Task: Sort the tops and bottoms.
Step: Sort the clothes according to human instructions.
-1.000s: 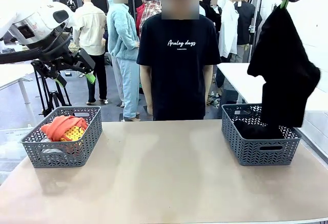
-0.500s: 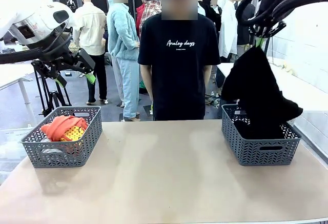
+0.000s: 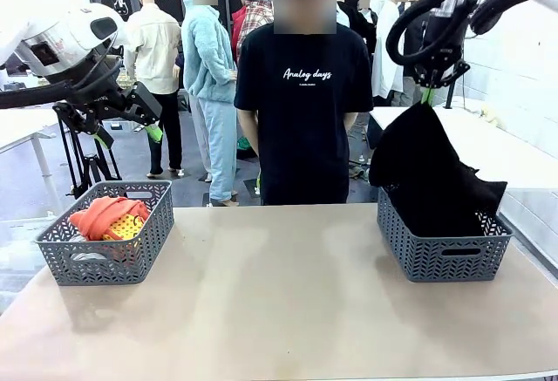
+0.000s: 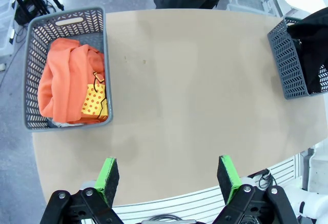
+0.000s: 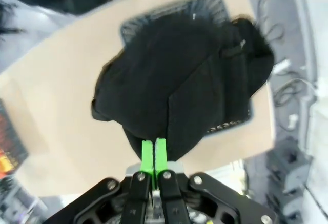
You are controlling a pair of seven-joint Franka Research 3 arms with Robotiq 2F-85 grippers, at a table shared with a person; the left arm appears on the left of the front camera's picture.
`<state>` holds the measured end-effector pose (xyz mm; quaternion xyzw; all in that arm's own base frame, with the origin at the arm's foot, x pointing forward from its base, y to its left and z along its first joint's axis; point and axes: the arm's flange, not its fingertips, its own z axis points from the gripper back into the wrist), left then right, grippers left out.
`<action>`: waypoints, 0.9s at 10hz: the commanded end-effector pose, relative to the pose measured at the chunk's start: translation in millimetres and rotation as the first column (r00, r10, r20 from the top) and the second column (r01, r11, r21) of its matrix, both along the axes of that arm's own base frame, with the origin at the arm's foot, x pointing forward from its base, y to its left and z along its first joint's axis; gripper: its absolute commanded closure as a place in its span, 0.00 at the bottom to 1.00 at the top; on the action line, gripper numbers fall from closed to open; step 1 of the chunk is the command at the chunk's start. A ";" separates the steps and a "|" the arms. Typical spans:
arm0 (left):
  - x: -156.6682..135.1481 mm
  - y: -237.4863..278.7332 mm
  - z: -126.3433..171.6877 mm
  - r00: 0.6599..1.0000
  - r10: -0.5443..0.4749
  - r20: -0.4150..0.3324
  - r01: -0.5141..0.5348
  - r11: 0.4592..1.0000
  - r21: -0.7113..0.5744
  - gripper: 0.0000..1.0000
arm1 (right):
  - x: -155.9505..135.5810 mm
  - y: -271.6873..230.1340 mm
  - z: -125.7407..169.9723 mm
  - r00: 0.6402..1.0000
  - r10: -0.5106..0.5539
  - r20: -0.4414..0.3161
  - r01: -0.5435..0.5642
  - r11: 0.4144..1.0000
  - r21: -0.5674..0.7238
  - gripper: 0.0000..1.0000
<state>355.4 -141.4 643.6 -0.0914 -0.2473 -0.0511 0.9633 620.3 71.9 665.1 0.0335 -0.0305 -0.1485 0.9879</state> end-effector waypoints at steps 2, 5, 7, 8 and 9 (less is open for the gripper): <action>-0.5 3.0 0.6 1.000 -0.006 0.000 0.006 1.000 -0.005 0.00 | 0.0 0.0 0.0 1.000 0.000 0.000 0.000 1.000 0.000 1.00; -0.5 3.0 0.6 1.000 -0.006 0.000 0.006 1.000 -0.005 0.00 | -3.3 1.4 -14.7 0.999 -0.019 -0.038 0.019 1.000 -0.011 1.00; -0.5 3.0 0.6 1.000 -0.006 0.000 0.006 1.000 -0.005 0.00 | 20.6 -1.0 -22.6 0.998 0.024 -0.065 -0.033 0.990 -0.134 1.00; -0.5 3.0 0.6 1.000 -0.006 0.000 0.006 1.000 -0.005 0.00 | 39.6 -20.6 -31.4 0.991 0.059 -0.123 -0.069 0.995 -0.075 1.00; -0.5 3.0 0.6 1.000 -0.006 0.000 0.006 1.000 -0.005 0.00 | 50.7 -38.8 -41.6 0.973 0.154 -0.174 -0.159 0.987 -0.016 1.00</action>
